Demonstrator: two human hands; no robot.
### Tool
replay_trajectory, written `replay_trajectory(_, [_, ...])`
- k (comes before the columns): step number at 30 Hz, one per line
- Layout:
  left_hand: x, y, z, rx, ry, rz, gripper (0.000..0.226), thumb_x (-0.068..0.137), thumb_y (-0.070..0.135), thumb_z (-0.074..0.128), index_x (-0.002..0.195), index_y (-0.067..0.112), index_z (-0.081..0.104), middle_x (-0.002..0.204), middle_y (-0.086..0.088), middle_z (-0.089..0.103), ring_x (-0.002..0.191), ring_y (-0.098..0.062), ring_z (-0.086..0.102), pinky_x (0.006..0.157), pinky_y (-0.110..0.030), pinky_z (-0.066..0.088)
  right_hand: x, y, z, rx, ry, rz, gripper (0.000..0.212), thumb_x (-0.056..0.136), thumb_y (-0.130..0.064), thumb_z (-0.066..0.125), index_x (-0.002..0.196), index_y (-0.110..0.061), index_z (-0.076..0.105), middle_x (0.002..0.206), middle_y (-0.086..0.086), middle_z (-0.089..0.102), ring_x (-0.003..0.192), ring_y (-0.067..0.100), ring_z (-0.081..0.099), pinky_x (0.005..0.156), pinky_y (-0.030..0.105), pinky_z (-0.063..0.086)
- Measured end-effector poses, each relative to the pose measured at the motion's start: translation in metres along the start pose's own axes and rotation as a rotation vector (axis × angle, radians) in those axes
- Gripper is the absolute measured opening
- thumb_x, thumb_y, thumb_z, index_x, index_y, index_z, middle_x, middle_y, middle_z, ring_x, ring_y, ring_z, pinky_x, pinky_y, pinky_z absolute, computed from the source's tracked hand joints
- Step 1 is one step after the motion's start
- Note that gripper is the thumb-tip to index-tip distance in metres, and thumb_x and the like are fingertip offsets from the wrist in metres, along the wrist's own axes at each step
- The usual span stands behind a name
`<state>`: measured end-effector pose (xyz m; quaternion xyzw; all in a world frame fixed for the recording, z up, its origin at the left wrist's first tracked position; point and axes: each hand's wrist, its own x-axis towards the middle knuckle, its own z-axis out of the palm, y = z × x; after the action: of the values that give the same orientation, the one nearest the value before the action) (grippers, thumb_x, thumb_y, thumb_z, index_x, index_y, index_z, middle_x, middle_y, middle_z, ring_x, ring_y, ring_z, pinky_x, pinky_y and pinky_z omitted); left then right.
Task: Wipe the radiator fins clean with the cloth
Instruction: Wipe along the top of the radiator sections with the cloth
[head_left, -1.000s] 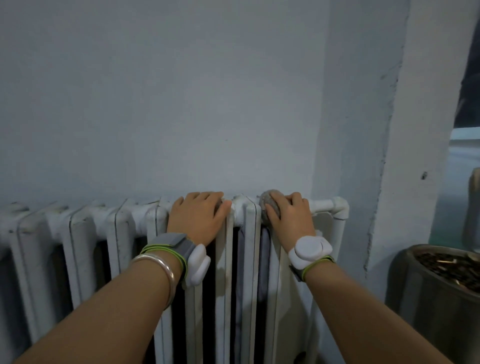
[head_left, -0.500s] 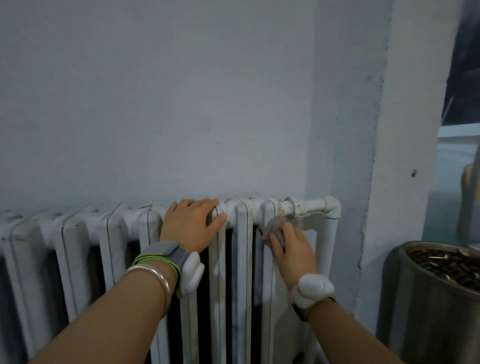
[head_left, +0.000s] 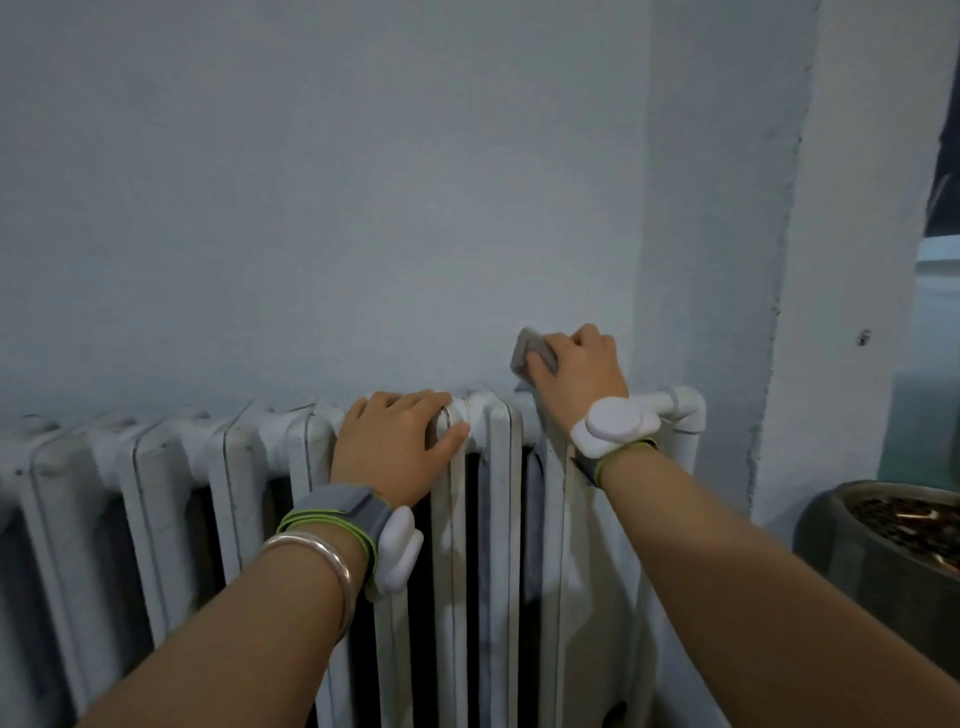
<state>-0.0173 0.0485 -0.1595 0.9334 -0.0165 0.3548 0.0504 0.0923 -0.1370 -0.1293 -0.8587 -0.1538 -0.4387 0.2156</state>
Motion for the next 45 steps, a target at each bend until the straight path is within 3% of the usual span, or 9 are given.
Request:
replay_trajectory(3, [0.0,0.0,-0.001,0.009,-0.006,-0.004,0.08,0.072,0.071,0.008,0.13,0.036,0.05,0.132,0.014,0.056,0.12,-0.019,0.048,0.104,-0.036,0.034,0.003,-0.003,0.017,-0.041,-0.332,0.046,0.038,0.096,-0.035,0.035,0.1,-0.012,0.066,0.115,0.013,0.057,0.106,0.033,0.051,0.091,0.041,0.045])
replay_trajectory(6, [-0.001,0.001,-0.001,0.016,-0.03,-0.002,0.074,0.076,0.07,0.012,0.131,0.037,0.048,0.134,0.015,0.054,0.122,-0.019,0.046,0.106,-0.037,0.032,-0.001,-0.002,0.013,0.046,-0.405,0.103,0.038,0.098,-0.035,0.033,0.098,-0.011,0.062,0.11,0.015,0.064,0.101,0.035,0.058,0.09,0.043,0.046])
replay_trajectory(12, [0.001,0.002,-0.006,0.005,-0.095,-0.018,0.05,0.092,0.058,0.035,0.136,0.036,0.043,0.141,0.012,0.048,0.128,-0.02,0.04,0.11,-0.038,0.027,-0.022,-0.007,0.004,0.073,-0.212,0.026,0.031,0.099,-0.024,0.042,0.095,-0.003,0.065,0.101,0.019,0.066,0.094,0.035,0.058,0.074,0.036,0.04])
replay_trajectory(17, [0.002,0.002,-0.007,-0.011,-0.12,-0.012,0.05,0.093,0.057,0.036,0.137,0.034,0.042,0.141,0.012,0.048,0.129,-0.02,0.04,0.109,-0.038,0.028,-0.051,0.001,0.01,0.137,0.114,-0.081,0.017,0.083,-0.015,0.057,0.086,-0.003,0.068,0.085,0.02,0.066,0.074,0.04,0.058,0.07,0.043,0.049])
replay_trajectory(23, [0.003,0.002,-0.008,0.007,-0.173,-0.037,0.051,0.094,0.058,0.032,0.14,0.036,0.037,0.146,0.012,0.042,0.134,-0.023,0.033,0.112,-0.039,0.023,-0.072,0.004,0.011,0.216,0.187,-0.069,0.009,0.082,-0.007,0.067,0.091,-0.006,0.064,0.101,0.018,0.057,0.09,0.039,0.052,0.083,0.053,0.047])
replay_trajectory(29, [0.001,0.003,-0.009,0.03,-0.188,-0.041,0.052,0.095,0.056,0.028,0.143,0.037,0.03,0.15,0.011,0.036,0.138,-0.025,0.027,0.115,-0.042,0.019,-0.097,0.004,0.011,0.322,0.225,-0.057,0.01,0.086,-0.005,0.064,0.094,-0.007,0.06,0.118,0.014,0.05,0.117,0.039,0.047,0.094,0.044,0.046])
replay_trajectory(40, [-0.005,0.009,-0.008,0.092,-0.2,-0.067,0.052,0.097,0.054,0.023,0.146,0.035,0.022,0.154,0.008,0.027,0.141,-0.027,0.019,0.115,-0.042,0.015,-0.163,0.032,0.022,0.339,-0.189,0.062,0.022,0.087,-0.01,0.061,0.081,-0.017,0.042,0.095,-0.001,0.039,0.07,0.007,0.044,0.059,0.01,0.034])
replay_trajectory(43, [-0.009,0.008,-0.008,0.112,-0.189,-0.051,0.054,0.097,0.054,0.022,0.147,0.034,0.018,0.155,0.008,0.025,0.142,-0.025,0.016,0.116,-0.042,0.014,-0.167,0.038,0.014,0.355,-0.365,0.176,0.028,0.087,-0.011,0.06,0.075,-0.022,0.038,0.088,-0.002,0.038,0.065,0.005,0.043,0.051,0.011,0.041])
replay_trajectory(45, [-0.011,0.006,-0.007,0.11,-0.173,-0.036,0.054,0.098,0.053,0.022,0.148,0.033,0.018,0.155,0.008,0.024,0.143,-0.024,0.015,0.117,-0.041,0.013,-0.162,0.037,0.007,0.353,-0.336,0.229,0.032,0.083,-0.015,0.065,0.073,-0.026,0.036,0.087,-0.001,0.042,0.069,0.012,0.046,0.052,0.014,0.039])
